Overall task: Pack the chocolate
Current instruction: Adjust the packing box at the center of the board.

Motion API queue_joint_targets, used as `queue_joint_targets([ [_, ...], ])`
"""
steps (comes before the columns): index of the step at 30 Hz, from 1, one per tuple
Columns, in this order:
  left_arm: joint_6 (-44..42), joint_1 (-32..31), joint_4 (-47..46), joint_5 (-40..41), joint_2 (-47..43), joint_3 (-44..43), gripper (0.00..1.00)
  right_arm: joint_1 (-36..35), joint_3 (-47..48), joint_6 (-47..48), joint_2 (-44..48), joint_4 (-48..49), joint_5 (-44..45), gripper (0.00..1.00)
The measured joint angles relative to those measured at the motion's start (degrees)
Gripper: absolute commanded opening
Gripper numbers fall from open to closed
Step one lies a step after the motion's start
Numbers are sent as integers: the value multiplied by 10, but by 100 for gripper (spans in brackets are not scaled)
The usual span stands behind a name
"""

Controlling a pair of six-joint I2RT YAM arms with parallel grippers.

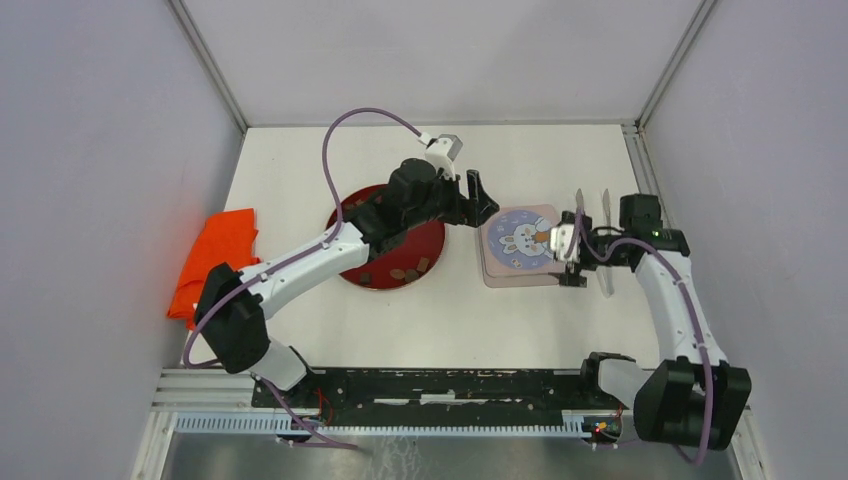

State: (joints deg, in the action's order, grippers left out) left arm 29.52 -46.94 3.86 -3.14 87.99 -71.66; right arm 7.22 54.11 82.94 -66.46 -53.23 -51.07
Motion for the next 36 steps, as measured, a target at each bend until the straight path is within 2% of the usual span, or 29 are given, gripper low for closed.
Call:
queue_joint_targets([
  [3,1,5,-42,-23,-2,0,90,0,-70,155,50,-23,-15,98],
  [5,4,11,-61,-49,7,0,90,-1,-109,225,61,-36,-16,97],
  [7,13,16,-83,-76,25,0,87,-2,-133,272,55,-43,-13,94],
  [10,29,21,-105,-105,72,-1,79,-3,-150,313,40,-28,-9,91],
  [13,31,21,-96,-119,131,-17,76,-4,-161,332,34,6,-2,88],
  [19,19,22,-44,-109,235,-101,81,-8,-195,333,34,78,21,78],
  [24,-40,33,-17,-121,299,-220,84,-9,-215,325,34,114,34,69],
  [28,-101,49,7,-146,334,-283,84,-9,-215,321,34,123,33,64],
  [36,-162,79,75,-197,434,-391,83,-9,-215,314,34,124,31,64],
])
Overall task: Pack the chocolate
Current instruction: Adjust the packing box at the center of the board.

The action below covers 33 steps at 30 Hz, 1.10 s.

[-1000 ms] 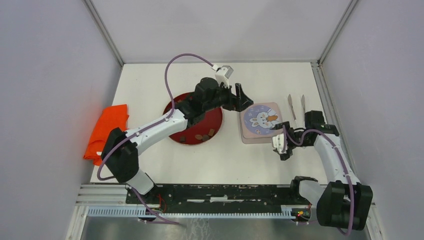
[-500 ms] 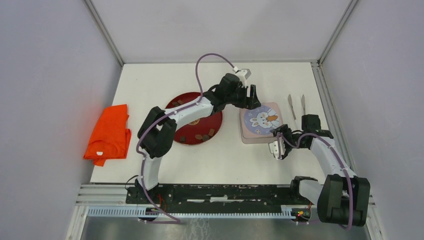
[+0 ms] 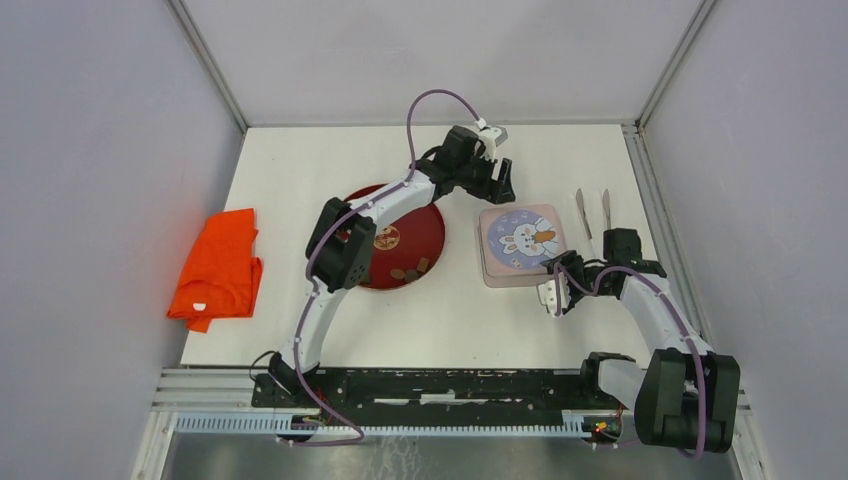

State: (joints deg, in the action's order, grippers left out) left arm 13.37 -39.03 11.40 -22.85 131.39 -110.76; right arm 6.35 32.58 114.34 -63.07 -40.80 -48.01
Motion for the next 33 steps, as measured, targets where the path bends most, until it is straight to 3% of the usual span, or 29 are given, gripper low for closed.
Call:
queue_joint_targets([
  [8,3,16,13,-66,50,-32,83,-2,5,-11,0,-17,-2,72],
  [18,10,27,10,-165,85,-46,82,-2,47,-30,-30,-41,-8,73],
  [28,10,26,18,-183,92,-41,76,-2,51,-37,-30,-47,-8,74],
  [33,15,26,1,-186,85,2,75,-2,69,-47,-28,-74,-8,74],
])
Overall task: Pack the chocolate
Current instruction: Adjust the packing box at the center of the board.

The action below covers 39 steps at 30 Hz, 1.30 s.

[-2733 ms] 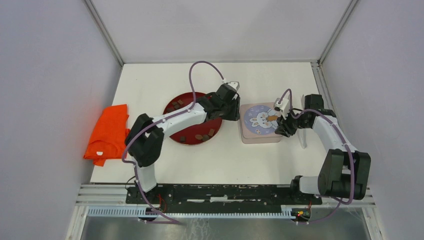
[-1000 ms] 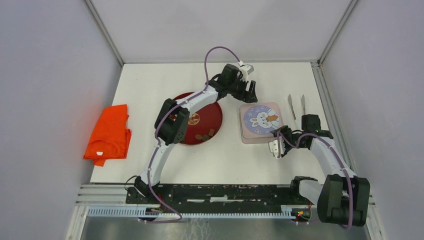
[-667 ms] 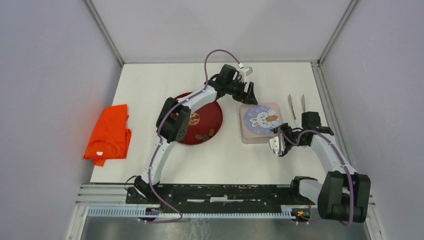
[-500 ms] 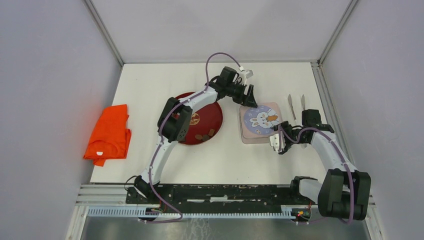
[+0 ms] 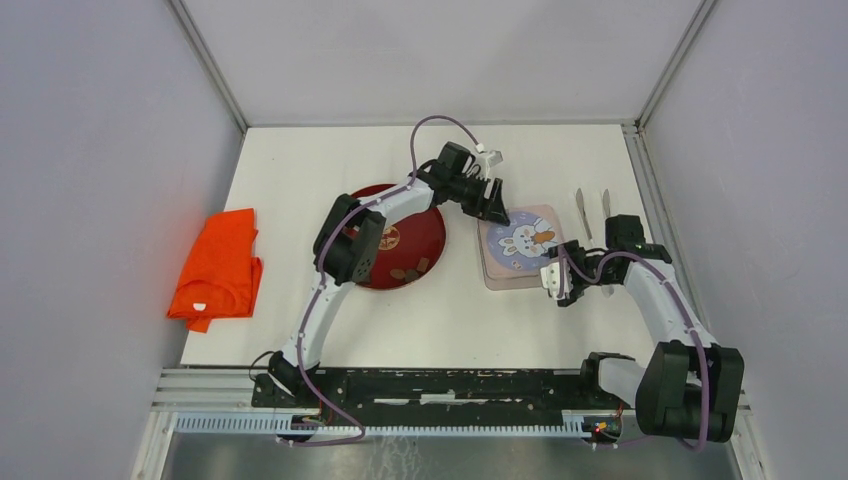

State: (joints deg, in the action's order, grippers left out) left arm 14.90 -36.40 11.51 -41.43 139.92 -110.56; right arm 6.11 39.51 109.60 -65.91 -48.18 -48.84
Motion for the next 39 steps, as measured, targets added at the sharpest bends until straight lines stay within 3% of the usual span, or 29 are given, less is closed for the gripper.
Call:
queue_joint_targets([
  [8,3,-3,-5,18,-40,55,73,0,9,-29,27,-17,0,73],
  [13,7,-9,-9,41,-70,95,74,14,20,-96,32,-25,-10,69],
  [19,29,-23,-20,71,-111,149,74,85,49,-205,51,-25,-31,54],
  [24,49,-40,-35,105,-142,186,75,98,12,-254,107,-5,-9,29],
  [26,57,-47,-42,117,-153,200,75,97,-12,-261,117,-3,13,23],
  [39,73,-73,-31,178,-170,215,75,101,-69,-311,59,40,61,21],
])
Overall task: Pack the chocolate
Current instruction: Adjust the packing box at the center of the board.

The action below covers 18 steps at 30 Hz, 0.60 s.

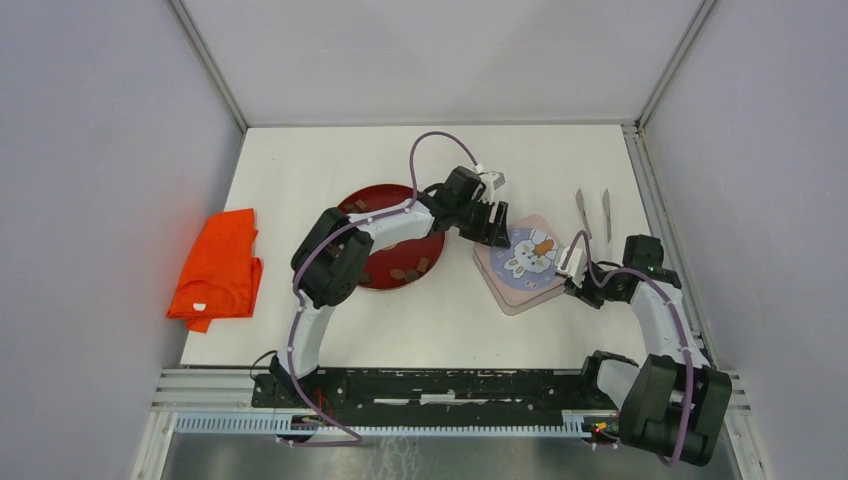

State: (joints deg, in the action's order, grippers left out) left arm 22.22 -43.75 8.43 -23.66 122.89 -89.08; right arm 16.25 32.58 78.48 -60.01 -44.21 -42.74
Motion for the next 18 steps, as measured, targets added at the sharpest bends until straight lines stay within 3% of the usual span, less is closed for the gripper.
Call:
queue_joint_targets([
  [10,0,-13,30,34,-6,0,75,1,-42,-87,0,101,-6,24],
  [18,0,-17,49,44,-7,-7,75,42,44,66,-42,-32,17,32],
])
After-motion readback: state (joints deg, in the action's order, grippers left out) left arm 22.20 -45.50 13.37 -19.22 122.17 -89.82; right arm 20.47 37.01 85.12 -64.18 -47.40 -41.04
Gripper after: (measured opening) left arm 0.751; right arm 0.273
